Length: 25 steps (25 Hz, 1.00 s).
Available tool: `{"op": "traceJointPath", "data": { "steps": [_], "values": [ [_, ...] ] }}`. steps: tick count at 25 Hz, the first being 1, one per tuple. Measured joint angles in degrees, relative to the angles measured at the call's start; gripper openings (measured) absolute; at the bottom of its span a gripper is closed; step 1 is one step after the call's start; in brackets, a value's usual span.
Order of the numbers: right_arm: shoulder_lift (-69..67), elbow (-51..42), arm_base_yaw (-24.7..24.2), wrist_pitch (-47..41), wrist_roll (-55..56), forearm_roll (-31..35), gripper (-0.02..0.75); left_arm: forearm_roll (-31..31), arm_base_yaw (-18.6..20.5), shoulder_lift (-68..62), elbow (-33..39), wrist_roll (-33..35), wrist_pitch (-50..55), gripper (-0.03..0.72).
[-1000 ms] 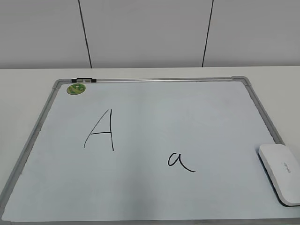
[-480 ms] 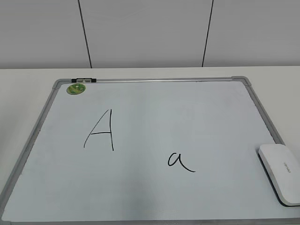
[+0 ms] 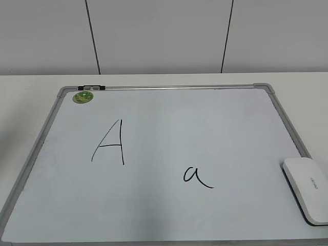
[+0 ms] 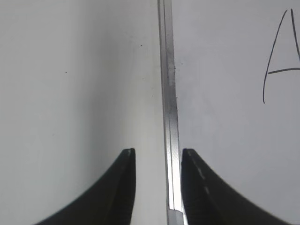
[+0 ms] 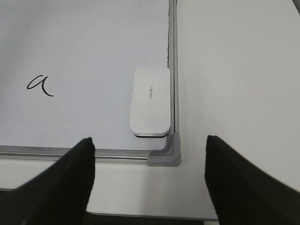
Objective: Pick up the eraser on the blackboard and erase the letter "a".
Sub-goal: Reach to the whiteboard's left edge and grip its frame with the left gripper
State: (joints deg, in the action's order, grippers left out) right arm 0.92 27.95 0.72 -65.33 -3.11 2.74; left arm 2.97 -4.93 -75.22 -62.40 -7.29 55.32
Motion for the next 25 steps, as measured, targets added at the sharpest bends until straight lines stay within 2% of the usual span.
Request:
{"op": "traceJointPath", "data": {
  "steps": [5, 25],
  "values": [
    [0.0, 0.0, 0.0, 0.0, 0.0, 0.0, 0.545, -0.85, 0.0, -6.94, -4.44, 0.0, 0.0, 0.242],
    [0.0, 0.0, 0.0, 0.0, 0.0, 0.0, 0.545, 0.44, 0.0, -23.08, -12.46, 0.0, 0.21, 0.243]
  ]
}}
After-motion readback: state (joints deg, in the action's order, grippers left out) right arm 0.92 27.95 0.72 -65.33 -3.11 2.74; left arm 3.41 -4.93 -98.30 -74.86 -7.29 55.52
